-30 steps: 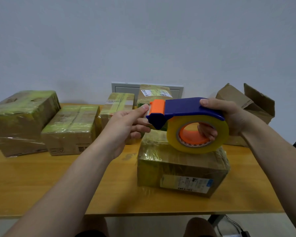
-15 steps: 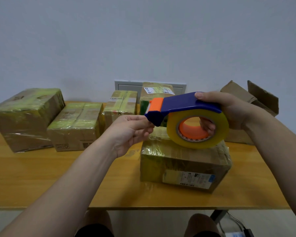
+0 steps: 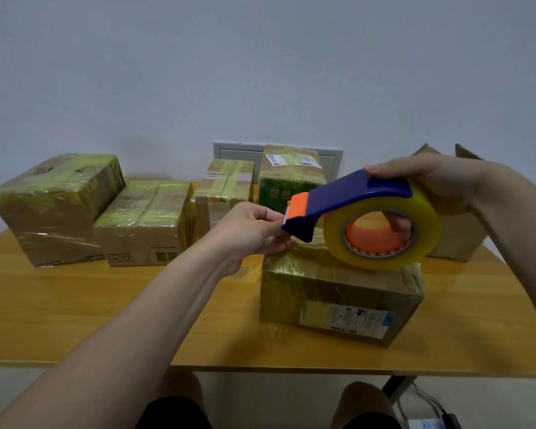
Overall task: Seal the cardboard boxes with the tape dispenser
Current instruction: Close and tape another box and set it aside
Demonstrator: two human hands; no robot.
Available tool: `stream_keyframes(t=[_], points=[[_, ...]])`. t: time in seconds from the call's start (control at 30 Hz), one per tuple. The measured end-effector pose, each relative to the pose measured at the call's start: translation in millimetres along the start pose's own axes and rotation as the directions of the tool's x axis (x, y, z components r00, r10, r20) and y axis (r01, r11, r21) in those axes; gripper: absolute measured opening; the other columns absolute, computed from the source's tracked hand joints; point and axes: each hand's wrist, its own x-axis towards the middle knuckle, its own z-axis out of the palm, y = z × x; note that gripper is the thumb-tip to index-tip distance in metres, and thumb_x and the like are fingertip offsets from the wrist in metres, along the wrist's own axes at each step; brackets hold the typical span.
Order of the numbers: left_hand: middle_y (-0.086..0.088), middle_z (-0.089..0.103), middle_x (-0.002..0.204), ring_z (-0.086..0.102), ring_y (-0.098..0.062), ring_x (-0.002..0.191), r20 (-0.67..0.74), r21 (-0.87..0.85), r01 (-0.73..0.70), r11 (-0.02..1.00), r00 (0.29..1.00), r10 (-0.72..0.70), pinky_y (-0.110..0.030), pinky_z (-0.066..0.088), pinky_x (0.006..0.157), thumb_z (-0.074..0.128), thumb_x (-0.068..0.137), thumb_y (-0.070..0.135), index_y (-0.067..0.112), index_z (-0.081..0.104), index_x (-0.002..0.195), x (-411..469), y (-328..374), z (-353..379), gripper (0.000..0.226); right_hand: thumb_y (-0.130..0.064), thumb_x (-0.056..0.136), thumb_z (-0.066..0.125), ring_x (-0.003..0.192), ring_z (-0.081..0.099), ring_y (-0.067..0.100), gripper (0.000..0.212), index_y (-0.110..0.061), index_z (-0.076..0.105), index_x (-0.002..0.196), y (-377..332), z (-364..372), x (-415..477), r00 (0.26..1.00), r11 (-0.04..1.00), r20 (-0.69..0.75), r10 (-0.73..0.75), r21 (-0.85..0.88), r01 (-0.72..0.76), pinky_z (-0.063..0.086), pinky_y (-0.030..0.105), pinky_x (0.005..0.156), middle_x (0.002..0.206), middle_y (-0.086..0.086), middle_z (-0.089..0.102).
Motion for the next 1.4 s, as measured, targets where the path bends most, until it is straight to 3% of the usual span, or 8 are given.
stream_keyframes(t=[0.13, 0.33, 0.53, 0.67, 0.77, 0.93, 1.17, 1.4], points=[[-0.016, 0.077, 0.086, 0.076, -0.017, 0.072, 0.024, -0.083, 0.044, 0.996, 0.999, -0.042, -0.021, 0.06, 0.061, 0.072, 0.094, 0.003, -0.002, 0.076, 0.101, -2, -1, -3, 0.009, -0.064, 0.058, 0.09, 0.062, 0.068, 0.029, 0.078, -0.011, 0.075, 0.113, -2, -1, -1, 0.999, 1.0, 0.042, 0.012, 0.024, -0.013, 0.059, 0.037, 0.058, 0.092, 0.028, 0.065], [-0.018, 0.075, 0.084, 0.076, -0.018, 0.071, 0.046, -0.123, 0.056, 0.991, 0.998, -0.051, -0.022, 0.06, 0.059, 0.067, 0.097, -0.001, -0.005, 0.073, 0.104, -4, -1, -4, 0.01, -0.065, 0.05, 0.092, 0.076, 0.06, 0.046, 0.085, -0.007, 0.074, 0.11, -10, 1, -2, 0.999, 0.997, -0.025, 0.027, -0.069, -0.029, 0.061, 0.041, 0.062, 0.109, 0.048, 0.055], [-0.016, 0.075, 0.08, 0.078, -0.022, 0.078, 0.048, -0.163, 0.063, 0.985, 0.997, -0.055, -0.023, 0.061, 0.061, 0.07, 0.094, 0.004, -0.001, 0.073, 0.096, -4, -4, -8, 0.005, -0.062, 0.048, 0.093, 0.051, 0.062, 0.033, 0.091, 0.006, 0.071, 0.105, -15, -5, -7, 0.996, 0.995, -0.07, 0.061, -0.076, -0.067, 0.056, 0.036, 0.052, 0.087, 0.033, 0.059], [-0.016, 0.075, 0.081, 0.078, -0.021, 0.075, 0.05, -0.156, 0.078, 0.985, 0.996, -0.071, -0.023, 0.06, 0.058, 0.07, 0.095, 0.004, 0.0, 0.072, 0.099, -2, -3, -5, 0.006, -0.062, 0.056, 0.088, 0.046, 0.06, 0.029, 0.071, -0.002, 0.076, 0.093, -14, -5, -6, 0.996, 0.989, -0.024, 0.082, -0.118, -0.084, 0.055, 0.034, 0.05, 0.064, 0.024, 0.062], [-0.012, 0.078, 0.081, 0.078, -0.019, 0.074, 0.005, 0.087, -0.01, 0.996, 1.0, 0.01, -0.023, 0.06, 0.06, 0.075, 0.093, 0.011, 0.005, 0.076, 0.097, -1, 1, -9, 0.007, -0.058, 0.068, 0.077, 0.044, 0.058, 0.026, 0.059, -0.005, 0.078, 0.094, -14, 1, 0, 0.995, 0.985, 0.002, 0.1, -0.139, -0.099, 0.054, 0.033, 0.049, 0.061, 0.022, 0.06], [-0.004, 0.079, 0.075, 0.077, -0.015, 0.07, -0.006, 0.435, -0.107, 0.894, 0.993, 0.122, -0.022, 0.057, 0.059, 0.084, 0.086, 0.02, 0.014, 0.081, 0.086, 1, 10, -15, 0.007, -0.06, 0.073, 0.071, 0.044, 0.058, 0.027, 0.054, -0.01, 0.08, 0.093, -19, 7, 6, 0.994, 0.978, 0.016, 0.11, -0.18, -0.106, 0.054, 0.032, 0.051, 0.057, 0.02, 0.06], [0.002, 0.077, 0.07, 0.075, -0.013, 0.066, -0.042, 0.604, -0.14, 0.784, 0.977, 0.207, -0.037, 0.066, 0.068, 0.086, 0.085, 0.025, 0.02, 0.081, 0.081, 5, 9, -11, 0.008, -0.058, 0.07, 0.077, 0.043, 0.06, 0.028, 0.053, -0.008, 0.08, 0.086, -28, 11, 16, 0.989, 0.965, -0.03, 0.143, -0.219, -0.146, 0.055, 0.033, 0.051, 0.055, 0.019, 0.061], [0.009, 0.075, 0.068, 0.071, -0.003, 0.064, -0.101, 0.657, -0.179, 0.732, 0.941, 0.322, -0.032, 0.065, 0.065, 0.085, 0.086, 0.029, 0.026, 0.079, 0.083, 5, -2, -8, 0.007, -0.06, 0.072, 0.073, 0.046, 0.062, 0.026, 0.052, -0.01, 0.081, 0.082, -35, 12, 25, 0.984, 0.955, -0.017, 0.176, -0.238, -0.175, 0.056, 0.034, 0.054, 0.055, 0.017, 0.062]])
